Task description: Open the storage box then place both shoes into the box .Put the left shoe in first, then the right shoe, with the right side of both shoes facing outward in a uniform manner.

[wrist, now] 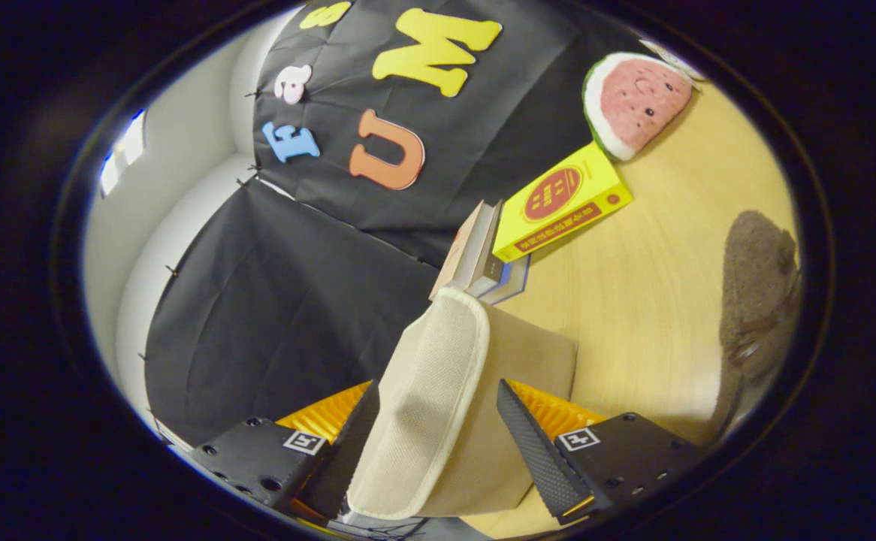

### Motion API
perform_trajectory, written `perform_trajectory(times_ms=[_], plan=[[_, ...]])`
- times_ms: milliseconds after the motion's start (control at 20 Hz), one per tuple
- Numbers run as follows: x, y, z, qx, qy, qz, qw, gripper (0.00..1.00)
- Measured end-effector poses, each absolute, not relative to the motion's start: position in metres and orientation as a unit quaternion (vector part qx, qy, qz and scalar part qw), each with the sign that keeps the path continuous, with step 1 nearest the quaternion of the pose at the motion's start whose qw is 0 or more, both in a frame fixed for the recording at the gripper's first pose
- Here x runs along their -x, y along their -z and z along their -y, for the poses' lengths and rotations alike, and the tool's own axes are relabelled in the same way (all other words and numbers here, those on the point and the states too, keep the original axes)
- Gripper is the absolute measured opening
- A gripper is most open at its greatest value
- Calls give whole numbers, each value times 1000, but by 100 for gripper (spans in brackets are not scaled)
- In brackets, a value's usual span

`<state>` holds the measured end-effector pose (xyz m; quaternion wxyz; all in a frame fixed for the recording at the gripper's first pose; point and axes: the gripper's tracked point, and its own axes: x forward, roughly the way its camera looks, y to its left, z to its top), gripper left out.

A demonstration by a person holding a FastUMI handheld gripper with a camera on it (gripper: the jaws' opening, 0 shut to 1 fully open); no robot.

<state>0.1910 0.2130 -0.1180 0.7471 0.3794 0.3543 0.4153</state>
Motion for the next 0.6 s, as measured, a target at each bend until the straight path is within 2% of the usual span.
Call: perform_trajectory(times_ms=[100, 350, 450, 600], plan=[[-185, 123, -224, -377, -436, -368, 729, 94], [-184, 117, -223, -361, -447, -380, 725, 59], [-184, 115, -218, -355, -438, -387, 730, 51], [-184, 87, -209, -361, -437, -375, 734, 8]])
